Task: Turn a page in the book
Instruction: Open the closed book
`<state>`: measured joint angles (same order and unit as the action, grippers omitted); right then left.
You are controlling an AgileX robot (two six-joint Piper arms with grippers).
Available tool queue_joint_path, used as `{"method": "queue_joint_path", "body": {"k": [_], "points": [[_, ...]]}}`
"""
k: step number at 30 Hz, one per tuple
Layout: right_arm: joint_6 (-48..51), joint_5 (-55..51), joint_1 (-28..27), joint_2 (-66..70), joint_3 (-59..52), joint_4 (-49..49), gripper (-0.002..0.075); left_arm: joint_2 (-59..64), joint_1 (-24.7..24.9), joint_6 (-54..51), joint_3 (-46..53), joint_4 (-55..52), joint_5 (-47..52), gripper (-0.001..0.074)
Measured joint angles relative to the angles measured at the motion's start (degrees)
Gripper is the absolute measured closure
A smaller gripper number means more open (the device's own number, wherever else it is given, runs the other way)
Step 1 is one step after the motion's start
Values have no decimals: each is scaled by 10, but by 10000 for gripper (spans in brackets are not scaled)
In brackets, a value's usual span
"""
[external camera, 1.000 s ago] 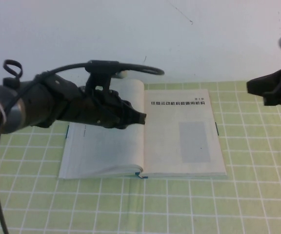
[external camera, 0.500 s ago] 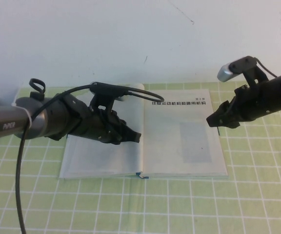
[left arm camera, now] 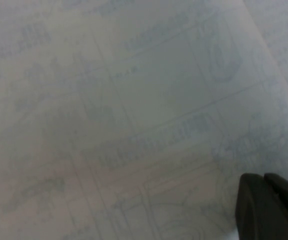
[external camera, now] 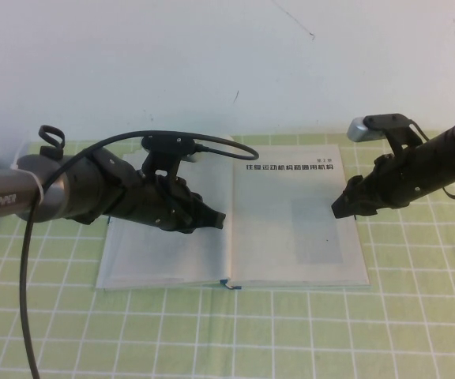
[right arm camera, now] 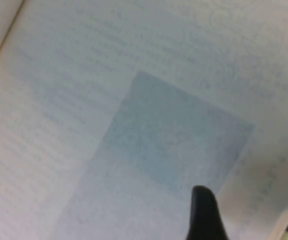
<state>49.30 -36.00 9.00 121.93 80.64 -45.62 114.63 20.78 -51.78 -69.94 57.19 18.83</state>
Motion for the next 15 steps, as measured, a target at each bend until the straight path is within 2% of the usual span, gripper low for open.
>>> {"method": "queue_joint_path", "body": {"k": [5,15], "points": [[-4,0,0,0,0,-10,312,0,0,0,0,2,0,738],[44,-25,0,0,0,-101,313,1,-3,-8,0,13,5,738]]}}
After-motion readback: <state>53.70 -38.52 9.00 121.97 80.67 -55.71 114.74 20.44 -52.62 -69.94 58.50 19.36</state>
